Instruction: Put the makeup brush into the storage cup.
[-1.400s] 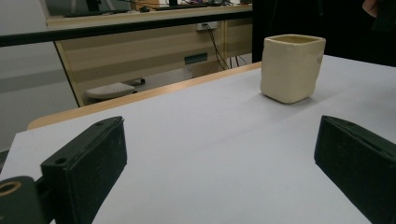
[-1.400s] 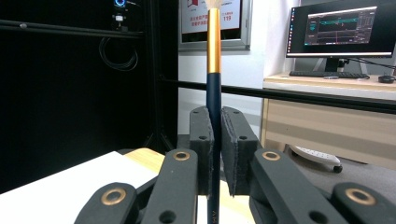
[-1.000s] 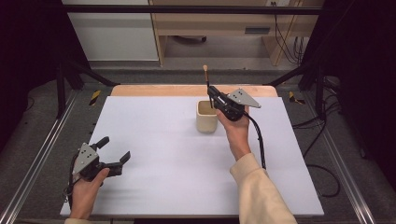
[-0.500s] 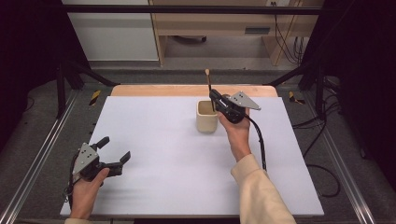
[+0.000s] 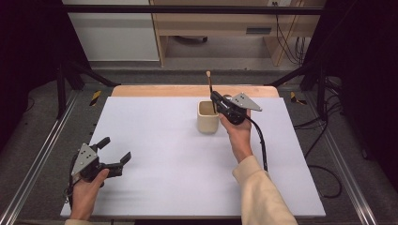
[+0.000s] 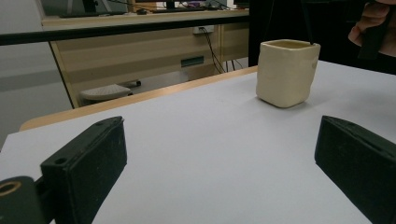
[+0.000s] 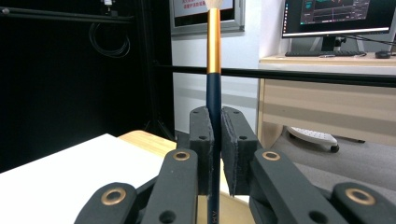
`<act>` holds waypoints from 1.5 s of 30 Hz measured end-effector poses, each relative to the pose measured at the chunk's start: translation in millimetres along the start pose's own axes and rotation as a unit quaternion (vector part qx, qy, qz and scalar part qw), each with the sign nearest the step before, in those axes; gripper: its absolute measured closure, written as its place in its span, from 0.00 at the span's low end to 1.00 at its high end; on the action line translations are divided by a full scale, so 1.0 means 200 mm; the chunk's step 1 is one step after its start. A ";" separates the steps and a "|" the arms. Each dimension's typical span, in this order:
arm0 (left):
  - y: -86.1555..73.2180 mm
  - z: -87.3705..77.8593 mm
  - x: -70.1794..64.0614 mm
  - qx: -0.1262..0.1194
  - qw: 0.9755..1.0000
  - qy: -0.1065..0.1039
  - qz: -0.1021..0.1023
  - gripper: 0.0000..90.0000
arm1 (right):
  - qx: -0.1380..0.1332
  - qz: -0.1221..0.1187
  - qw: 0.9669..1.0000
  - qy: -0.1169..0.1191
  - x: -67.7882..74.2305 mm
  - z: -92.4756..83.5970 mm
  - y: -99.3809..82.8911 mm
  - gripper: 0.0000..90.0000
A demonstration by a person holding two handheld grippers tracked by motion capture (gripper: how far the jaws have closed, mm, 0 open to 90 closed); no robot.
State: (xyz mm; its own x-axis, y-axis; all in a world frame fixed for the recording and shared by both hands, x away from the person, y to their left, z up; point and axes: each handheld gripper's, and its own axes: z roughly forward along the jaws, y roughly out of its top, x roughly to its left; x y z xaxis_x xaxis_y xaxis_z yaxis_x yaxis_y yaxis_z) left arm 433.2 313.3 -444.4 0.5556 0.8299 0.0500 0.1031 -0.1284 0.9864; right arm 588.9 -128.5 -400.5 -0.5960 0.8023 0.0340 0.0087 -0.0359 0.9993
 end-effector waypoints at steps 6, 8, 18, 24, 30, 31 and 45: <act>0.00 0.00 0.00 0.000 1.000 -0.002 0.001 0.02 | 0.004 -0.003 1.000 0.002 -0.01 -0.01 -0.02 0.93; 0.00 0.00 -0.01 0.000 1.000 -0.003 0.002 0.02 | 0.006 -0.006 1.000 0.002 -0.02 -0.01 -0.03 0.93; 0.00 0.00 -0.01 0.000 1.000 -0.003 0.002 0.02 | 0.011 -0.002 1.000 0.000 -0.03 -0.02 -0.05 0.93; 0.00 0.00 -0.01 0.001 1.000 -0.003 0.002 0.02 | 0.012 -0.001 1.000 0.001 -0.03 -0.02 -0.06 0.93; 0.00 0.00 0.00 0.001 1.000 -0.003 0.002 0.02 | 0.012 0.002 1.000 0.000 -0.03 -0.02 -0.07 0.93; 0.00 0.00 0.00 0.001 1.000 -0.003 0.002 0.02 | 0.013 0.001 1.000 0.001 -0.03 -0.03 -0.07 0.93; 0.00 0.01 -0.01 0.003 1.000 -0.002 0.004 0.02 | 0.021 0.005 1.000 0.003 -0.03 -0.05 -0.10 0.93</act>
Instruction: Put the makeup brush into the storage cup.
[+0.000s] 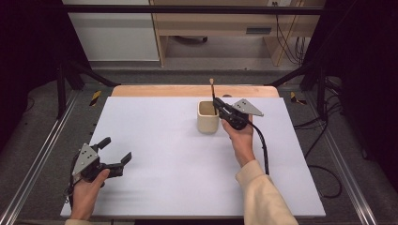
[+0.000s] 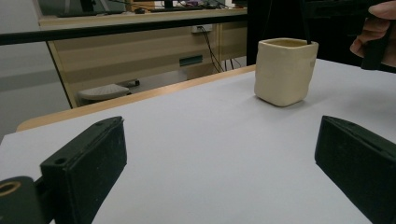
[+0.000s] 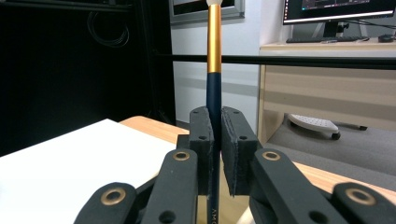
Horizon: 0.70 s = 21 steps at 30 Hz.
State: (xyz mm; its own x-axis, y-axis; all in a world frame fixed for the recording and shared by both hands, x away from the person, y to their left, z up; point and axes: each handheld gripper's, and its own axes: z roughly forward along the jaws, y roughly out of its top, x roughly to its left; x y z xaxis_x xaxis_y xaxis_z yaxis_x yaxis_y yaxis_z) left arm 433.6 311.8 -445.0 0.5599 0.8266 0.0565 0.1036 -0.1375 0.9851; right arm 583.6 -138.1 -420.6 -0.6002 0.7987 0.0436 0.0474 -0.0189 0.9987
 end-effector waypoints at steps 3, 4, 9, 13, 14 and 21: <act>0.00 0.00 0.00 -0.001 1.000 0.001 -0.001 0.02 | 0.011 0.003 1.000 0.008 0.00 -0.02 0.00 0.79; 0.00 0.00 0.00 -0.001 1.000 0.001 0.000 0.02 | 0.019 0.013 1.000 0.008 0.01 -0.02 0.00 0.70; 0.00 -0.01 0.00 -0.002 1.000 0.003 -0.001 0.02 | 0.048 -0.014 0.999 0.017 0.05 -0.11 0.03 0.45; 0.00 0.00 0.00 0.000 1.000 0.001 0.002 0.02 | 0.060 -0.021 0.998 0.017 0.06 -0.18 0.03 0.33; 0.00 0.00 0.00 0.000 1.000 0.002 0.002 0.02 | 0.060 -0.021 0.998 0.016 0.06 -0.20 0.02 0.31; 0.01 -0.01 0.00 -0.003 1.000 0.003 0.000 0.02 | 0.072 -0.029 0.997 0.005 0.06 -0.24 0.03 0.21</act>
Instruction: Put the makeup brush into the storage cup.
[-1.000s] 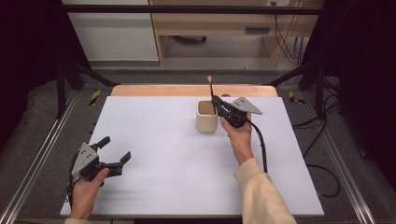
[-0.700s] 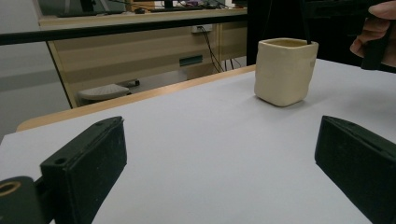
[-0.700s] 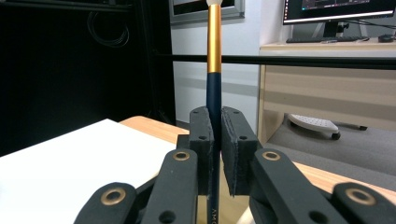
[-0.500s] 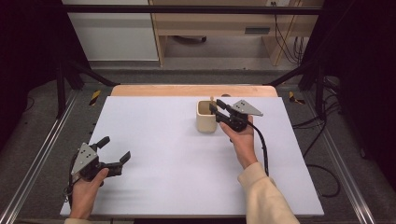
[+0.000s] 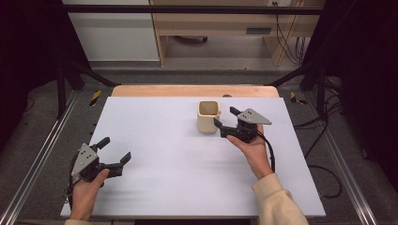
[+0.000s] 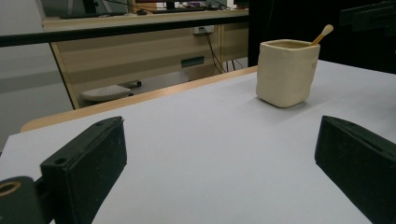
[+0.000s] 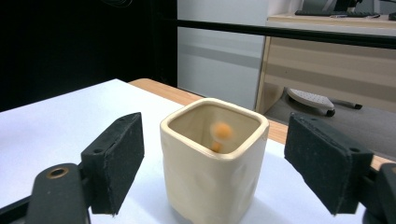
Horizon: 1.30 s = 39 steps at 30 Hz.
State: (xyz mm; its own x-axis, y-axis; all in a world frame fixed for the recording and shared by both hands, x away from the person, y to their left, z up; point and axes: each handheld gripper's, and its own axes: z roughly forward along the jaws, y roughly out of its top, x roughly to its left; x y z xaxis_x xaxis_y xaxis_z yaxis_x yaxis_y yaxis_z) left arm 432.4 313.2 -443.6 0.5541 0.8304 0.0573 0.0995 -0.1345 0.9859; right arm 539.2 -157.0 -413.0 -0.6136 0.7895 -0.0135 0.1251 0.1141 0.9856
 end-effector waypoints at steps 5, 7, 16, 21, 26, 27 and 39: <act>0.00 0.00 0.00 0.000 1.000 -0.002 0.000 0.02 | 0.005 0.008 1.000 0.004 0.01 -0.01 0.01 0.14; 0.00 0.00 -0.01 0.000 1.000 -0.002 0.002 0.02 | 0.008 0.014 1.000 0.003 0.02 -0.02 0.02 0.11; 0.00 0.01 0.00 -0.001 1.000 -0.004 0.001 0.02 | 0.016 0.029 0.999 -0.018 0.02 -0.05 0.05 0.05; 0.01 0.00 -0.01 -0.003 1.000 -0.005 0.001 0.02 | 0.017 0.026 0.999 -0.028 0.03 -0.06 0.06 0.05; 0.00 0.01 -0.01 -0.002 1.000 -0.007 -0.001 0.02 | 0.015 0.021 0.999 -0.030 0.05 -0.07 0.07 0.05; 0.01 0.01 -0.01 -0.002 1.000 -0.008 -0.001 0.02 | 0.014 0.020 0.999 -0.031 0.05 -0.08 0.07 0.05; 0.01 0.00 0.00 -0.004 1.000 -0.006 -0.002 0.02 | 0.024 0.015 0.999 -0.046 0.07 -0.13 0.11 0.06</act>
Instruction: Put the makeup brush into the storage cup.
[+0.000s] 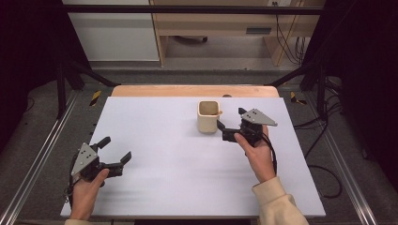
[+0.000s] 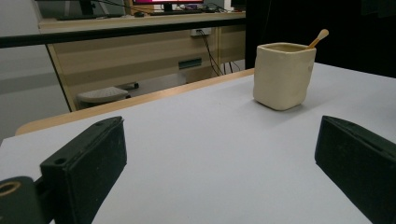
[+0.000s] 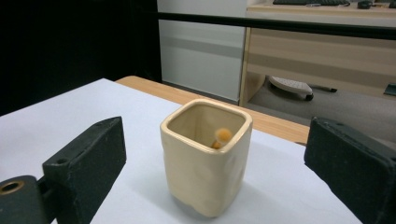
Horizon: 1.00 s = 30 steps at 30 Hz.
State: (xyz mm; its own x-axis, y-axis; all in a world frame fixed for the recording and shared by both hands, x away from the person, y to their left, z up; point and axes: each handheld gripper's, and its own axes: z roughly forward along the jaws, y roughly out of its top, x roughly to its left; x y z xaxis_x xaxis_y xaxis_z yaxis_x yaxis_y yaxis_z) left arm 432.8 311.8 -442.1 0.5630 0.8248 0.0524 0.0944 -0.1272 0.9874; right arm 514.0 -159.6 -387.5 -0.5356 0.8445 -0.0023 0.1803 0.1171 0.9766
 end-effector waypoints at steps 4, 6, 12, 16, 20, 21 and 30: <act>0.00 0.00 0.00 -0.001 1.000 0.000 0.000 0.02 | 0.004 0.005 1.000 -0.003 -0.01 -0.02 0.01 0.05; 0.00 0.00 0.00 -0.001 1.000 -0.001 -0.001 0.02 | 0.002 0.008 1.000 -0.005 -0.02 -0.03 0.01 0.05; 0.00 0.00 0.00 -0.002 1.000 -0.004 0.001 0.02 | 0.001 0.014 1.000 -0.013 -0.04 -0.05 0.02 0.05; 0.00 0.00 0.00 -0.003 1.000 -0.004 -0.001 0.02 | 0.000 0.019 1.000 -0.015 -0.05 -0.06 0.02 0.05; 0.00 0.00 0.00 -0.003 1.000 -0.004 -0.001 0.02 | 0.001 0.021 1.000 -0.015 -0.06 -0.08 0.02 0.05; 0.00 0.00 0.00 -0.004 1.000 -0.004 -0.001 0.02 | 0.001 0.023 1.000 -0.016 -0.06 -0.08 0.02 0.05; 0.00 0.00 0.00 -0.003 1.000 -0.004 0.000 0.01 | 0.003 0.028 0.999 -0.021 -0.10 -0.11 0.01 0.05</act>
State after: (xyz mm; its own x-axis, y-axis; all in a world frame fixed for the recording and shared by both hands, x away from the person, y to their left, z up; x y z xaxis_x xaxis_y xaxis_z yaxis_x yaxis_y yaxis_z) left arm 432.8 312.1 -441.5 0.5704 0.8197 0.0517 0.0891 -0.1243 0.9882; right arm 506.8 -187.0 -381.5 -0.4891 0.8711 0.0436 0.2142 0.0715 0.9742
